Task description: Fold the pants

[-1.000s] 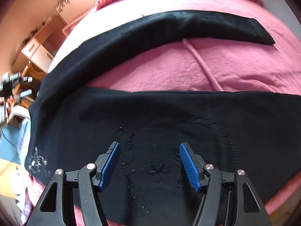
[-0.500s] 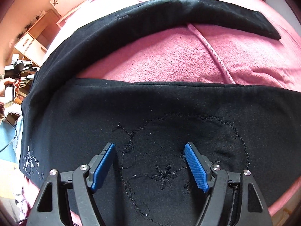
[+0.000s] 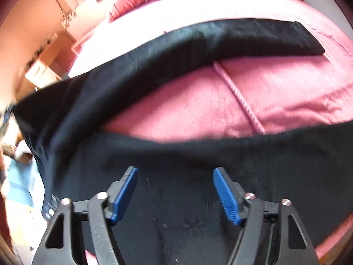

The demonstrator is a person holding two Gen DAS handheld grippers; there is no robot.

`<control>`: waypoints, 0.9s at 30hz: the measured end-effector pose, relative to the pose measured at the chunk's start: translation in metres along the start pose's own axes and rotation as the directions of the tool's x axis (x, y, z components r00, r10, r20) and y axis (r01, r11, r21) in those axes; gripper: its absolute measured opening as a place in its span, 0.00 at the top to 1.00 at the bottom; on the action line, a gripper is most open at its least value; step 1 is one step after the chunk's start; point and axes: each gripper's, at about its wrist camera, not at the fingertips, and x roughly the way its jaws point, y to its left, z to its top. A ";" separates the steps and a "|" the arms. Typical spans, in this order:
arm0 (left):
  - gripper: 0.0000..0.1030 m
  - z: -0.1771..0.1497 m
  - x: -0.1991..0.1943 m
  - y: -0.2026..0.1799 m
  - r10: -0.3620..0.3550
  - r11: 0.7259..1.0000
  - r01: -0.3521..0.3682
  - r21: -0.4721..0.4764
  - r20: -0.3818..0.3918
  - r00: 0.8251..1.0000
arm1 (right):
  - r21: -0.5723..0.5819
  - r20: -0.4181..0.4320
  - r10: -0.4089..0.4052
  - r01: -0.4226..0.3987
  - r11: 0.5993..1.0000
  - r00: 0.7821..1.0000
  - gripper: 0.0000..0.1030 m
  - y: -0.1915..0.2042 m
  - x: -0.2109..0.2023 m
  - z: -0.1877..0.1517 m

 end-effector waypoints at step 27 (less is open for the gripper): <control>0.89 -0.119 -0.095 -0.011 -0.172 0.981 0.182 0.067 -0.135 0.976 | 0.300 -0.039 0.096 -0.080 0.951 0.995 0.73 0.047 0.097 0.237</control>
